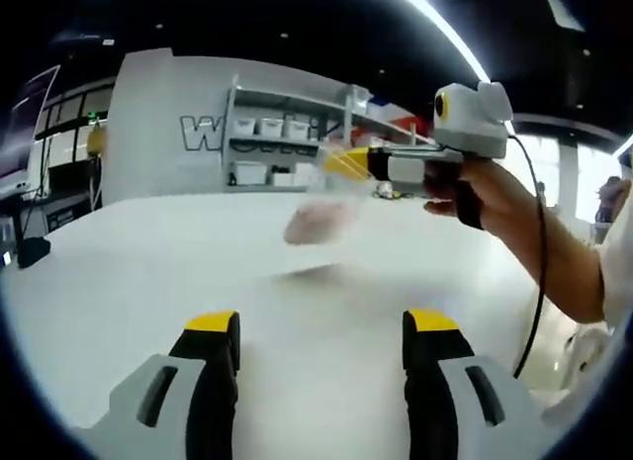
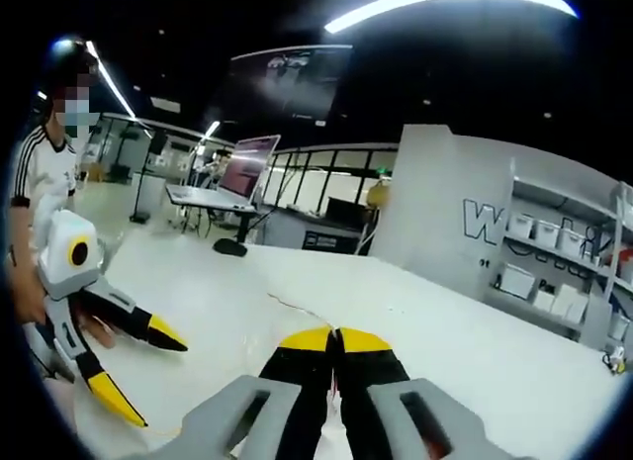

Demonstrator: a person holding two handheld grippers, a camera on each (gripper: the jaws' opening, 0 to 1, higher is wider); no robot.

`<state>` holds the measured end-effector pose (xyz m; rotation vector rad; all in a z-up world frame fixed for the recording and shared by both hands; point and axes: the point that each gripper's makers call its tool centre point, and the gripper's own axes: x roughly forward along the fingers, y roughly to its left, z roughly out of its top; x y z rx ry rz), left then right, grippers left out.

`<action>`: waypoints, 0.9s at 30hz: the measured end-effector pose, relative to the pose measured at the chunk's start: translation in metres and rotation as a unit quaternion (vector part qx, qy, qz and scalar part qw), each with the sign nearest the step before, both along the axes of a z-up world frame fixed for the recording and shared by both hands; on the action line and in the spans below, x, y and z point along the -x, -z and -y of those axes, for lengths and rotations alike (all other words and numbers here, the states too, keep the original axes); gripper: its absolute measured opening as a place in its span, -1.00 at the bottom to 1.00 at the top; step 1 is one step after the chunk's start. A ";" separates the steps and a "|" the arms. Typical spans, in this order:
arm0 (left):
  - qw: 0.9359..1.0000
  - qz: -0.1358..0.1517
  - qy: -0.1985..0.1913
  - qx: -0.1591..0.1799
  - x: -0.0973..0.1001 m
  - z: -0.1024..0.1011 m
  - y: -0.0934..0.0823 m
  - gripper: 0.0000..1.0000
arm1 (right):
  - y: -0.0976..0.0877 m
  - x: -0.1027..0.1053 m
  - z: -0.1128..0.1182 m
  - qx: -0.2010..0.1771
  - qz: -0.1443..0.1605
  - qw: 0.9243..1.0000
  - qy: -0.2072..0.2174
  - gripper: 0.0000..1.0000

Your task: Open the resealable bag by pulling the two sides of the seal apart until the entire bag opening is separated and visibly accessible.

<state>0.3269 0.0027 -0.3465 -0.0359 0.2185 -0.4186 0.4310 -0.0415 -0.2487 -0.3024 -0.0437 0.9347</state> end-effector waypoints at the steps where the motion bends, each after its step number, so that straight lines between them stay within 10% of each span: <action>1: 1.000 -0.001 0.000 0.000 0.000 0.001 0.000 0.33 | -0.001 -0.002 0.000 0.000 0.000 1.000 0.001 -1.00; 15: 0.999 0.029 -0.010 -0.014 -0.011 -0.007 -0.017 0.34 | -0.006 -0.016 -0.003 -0.003 0.001 1.000 0.000 -1.00; 21: 0.999 0.030 -0.042 -0.010 -0.024 -0.017 -0.022 0.97 | -0.012 -0.022 -0.006 -0.004 0.003 1.000 0.000 -1.00; 27: 0.999 0.005 -0.041 0.004 -0.030 -0.018 -0.016 0.99 | -0.013 -0.033 -0.009 -0.004 0.001 1.000 0.002 -1.00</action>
